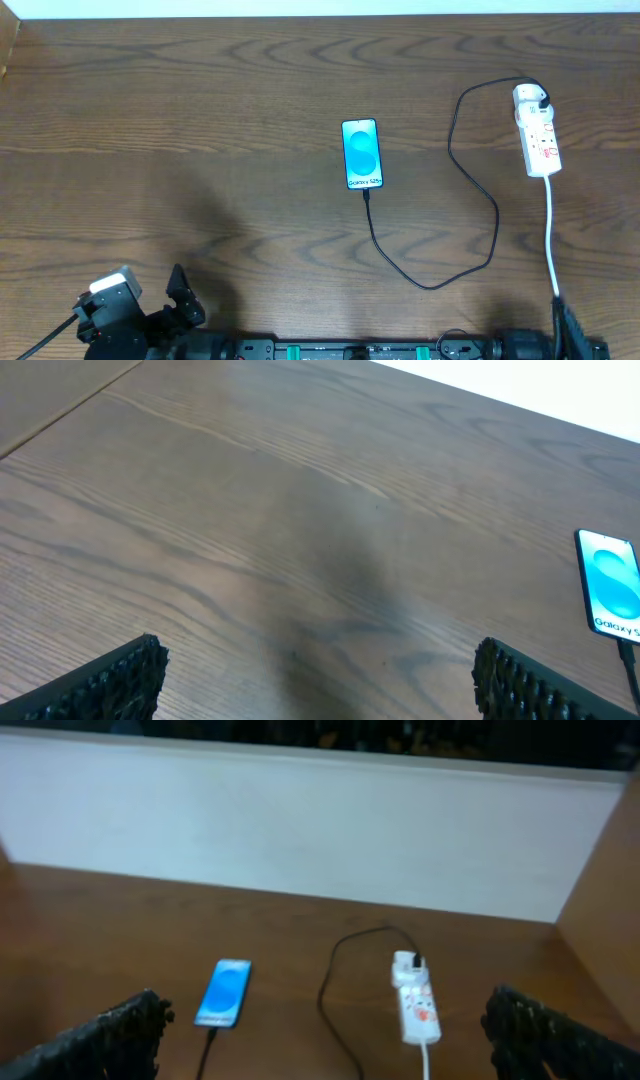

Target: Plug charger to phone and switch on socket

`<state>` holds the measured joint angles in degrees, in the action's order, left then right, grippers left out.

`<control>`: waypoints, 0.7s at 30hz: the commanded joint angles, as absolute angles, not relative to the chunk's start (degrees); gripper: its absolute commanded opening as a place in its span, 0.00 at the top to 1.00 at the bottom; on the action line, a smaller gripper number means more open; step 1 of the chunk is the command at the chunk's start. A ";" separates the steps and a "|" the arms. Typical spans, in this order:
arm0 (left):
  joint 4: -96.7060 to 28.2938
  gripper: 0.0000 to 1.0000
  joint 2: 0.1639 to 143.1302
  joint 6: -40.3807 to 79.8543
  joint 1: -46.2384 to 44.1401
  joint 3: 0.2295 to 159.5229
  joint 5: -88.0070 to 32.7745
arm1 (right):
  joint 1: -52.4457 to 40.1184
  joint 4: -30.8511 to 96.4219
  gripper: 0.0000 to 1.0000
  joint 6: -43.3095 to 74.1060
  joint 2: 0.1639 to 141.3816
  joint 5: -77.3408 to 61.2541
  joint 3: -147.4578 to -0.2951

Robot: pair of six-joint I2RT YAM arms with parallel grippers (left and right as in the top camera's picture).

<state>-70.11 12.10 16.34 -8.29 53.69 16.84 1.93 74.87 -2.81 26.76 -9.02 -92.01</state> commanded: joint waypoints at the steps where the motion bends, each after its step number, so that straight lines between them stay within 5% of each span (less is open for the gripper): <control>1: -70.06 0.02 11.73 16.43 -7.94 54.24 17.23 | 2.37 70.15 0.01 -3.53 26.46 -6.28 -86.13; 21: -70.06 0.02 11.73 16.43 -7.94 54.24 17.23 | 2.37 42.19 0.01 -8.45 14.06 -5.91 -49.60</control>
